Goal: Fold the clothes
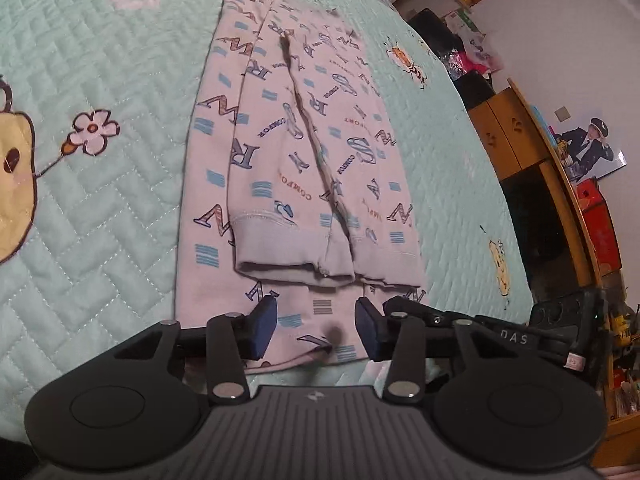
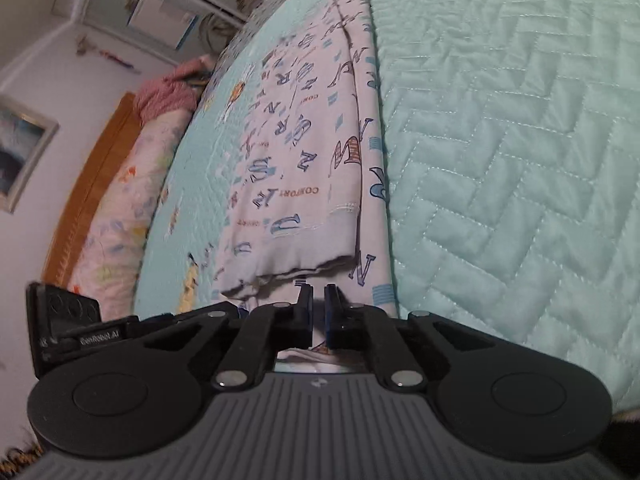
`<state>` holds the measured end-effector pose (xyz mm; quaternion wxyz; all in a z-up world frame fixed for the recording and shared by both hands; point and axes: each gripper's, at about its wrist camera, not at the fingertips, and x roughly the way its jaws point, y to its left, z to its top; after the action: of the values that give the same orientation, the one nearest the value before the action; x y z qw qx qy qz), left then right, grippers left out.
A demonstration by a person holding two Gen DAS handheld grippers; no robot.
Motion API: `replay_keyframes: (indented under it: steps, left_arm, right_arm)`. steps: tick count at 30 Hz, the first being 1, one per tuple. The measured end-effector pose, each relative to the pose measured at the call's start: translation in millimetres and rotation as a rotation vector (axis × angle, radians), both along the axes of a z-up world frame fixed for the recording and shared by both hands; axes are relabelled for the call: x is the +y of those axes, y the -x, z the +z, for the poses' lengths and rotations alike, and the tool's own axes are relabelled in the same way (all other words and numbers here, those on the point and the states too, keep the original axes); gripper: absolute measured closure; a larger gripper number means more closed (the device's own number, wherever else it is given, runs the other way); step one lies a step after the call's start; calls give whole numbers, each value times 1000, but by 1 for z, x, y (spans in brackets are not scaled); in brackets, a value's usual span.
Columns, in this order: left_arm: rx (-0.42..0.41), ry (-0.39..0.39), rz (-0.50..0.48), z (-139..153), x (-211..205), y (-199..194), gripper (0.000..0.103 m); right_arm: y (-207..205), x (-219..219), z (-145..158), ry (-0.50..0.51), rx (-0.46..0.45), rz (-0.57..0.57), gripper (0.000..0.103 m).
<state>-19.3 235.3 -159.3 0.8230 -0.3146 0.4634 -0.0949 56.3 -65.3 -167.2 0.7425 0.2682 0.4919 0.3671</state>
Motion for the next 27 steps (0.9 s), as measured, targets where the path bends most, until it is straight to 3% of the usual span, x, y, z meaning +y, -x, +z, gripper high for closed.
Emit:
replay_keyframes:
  steps: [4,6,8,12,22,27]
  left_arm:
    - [-58,-6,-37,15,-6,3,54]
    - [-29,-38,-37,6,-10,-1,52]
    - [-4,-55,-32,-6,-9,-1,52]
    - [-11,-79,-69,3,-11,-2,51]
    - [-21,-54,-106,1,-4,0,51]
    - [-124,30,-130,15,7,-5,52]
  right_arm:
    - [2,0,1,6,-4,-2,83]
    - [1,4,-2,32,-10,4,76]
    - [0,7,-9,73,-8,4,80]
    - [1,9,-3,90,-12,16,80]
    - [-3,20,6,137,-14,63,75]
    - [-27,28,15,140,-53,42,72]
